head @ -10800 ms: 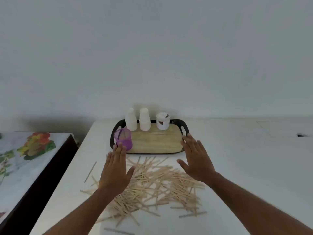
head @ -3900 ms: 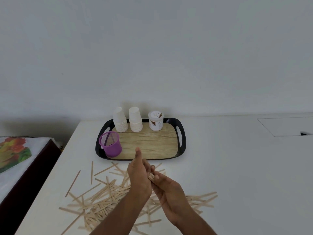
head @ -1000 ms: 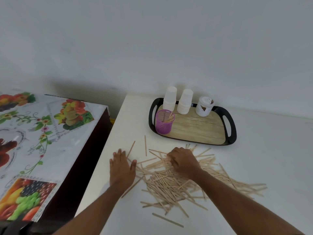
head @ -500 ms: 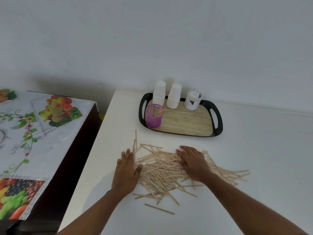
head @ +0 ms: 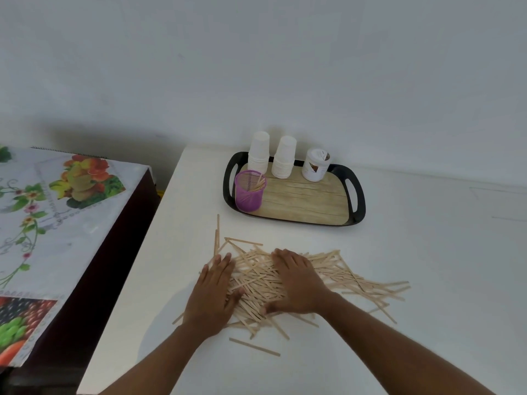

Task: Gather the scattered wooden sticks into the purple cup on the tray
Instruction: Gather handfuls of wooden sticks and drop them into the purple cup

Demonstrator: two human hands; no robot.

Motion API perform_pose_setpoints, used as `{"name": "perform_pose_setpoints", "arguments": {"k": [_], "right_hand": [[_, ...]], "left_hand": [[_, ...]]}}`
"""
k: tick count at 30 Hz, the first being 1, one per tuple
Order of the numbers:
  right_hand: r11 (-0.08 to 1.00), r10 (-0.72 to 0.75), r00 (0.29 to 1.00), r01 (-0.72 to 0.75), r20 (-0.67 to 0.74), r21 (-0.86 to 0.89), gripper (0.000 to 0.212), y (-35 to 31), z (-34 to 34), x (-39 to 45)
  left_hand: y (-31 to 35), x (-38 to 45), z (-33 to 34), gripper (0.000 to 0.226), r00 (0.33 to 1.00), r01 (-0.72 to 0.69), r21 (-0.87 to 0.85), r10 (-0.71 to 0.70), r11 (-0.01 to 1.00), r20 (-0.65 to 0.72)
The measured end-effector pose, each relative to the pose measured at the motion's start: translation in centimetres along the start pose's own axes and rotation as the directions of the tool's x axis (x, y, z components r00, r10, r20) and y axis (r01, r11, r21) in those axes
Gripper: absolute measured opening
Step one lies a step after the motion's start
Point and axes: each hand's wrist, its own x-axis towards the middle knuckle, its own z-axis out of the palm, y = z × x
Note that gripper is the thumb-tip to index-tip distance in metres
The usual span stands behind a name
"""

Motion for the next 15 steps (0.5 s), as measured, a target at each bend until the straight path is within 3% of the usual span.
{"name": "perform_pose_setpoints", "arguments": {"k": [4,15], "right_hand": [[0.999,0.009,0.999,-0.012,-0.043,-0.052,0.146,-1.9,0.2,0.1],[0.998,-0.061,0.982,0.059,-0.18,-0.014,0.058,-1.4,0.0,0.5]], "left_hand": [[0.2,-0.1,0.3,0.073,1.0,0.012,0.046,-0.012,0.999,-0.012],[0.5,-0.4,0.2,0.071,0.998,0.017,0.021,-0.016,1.0,-0.057]]}}
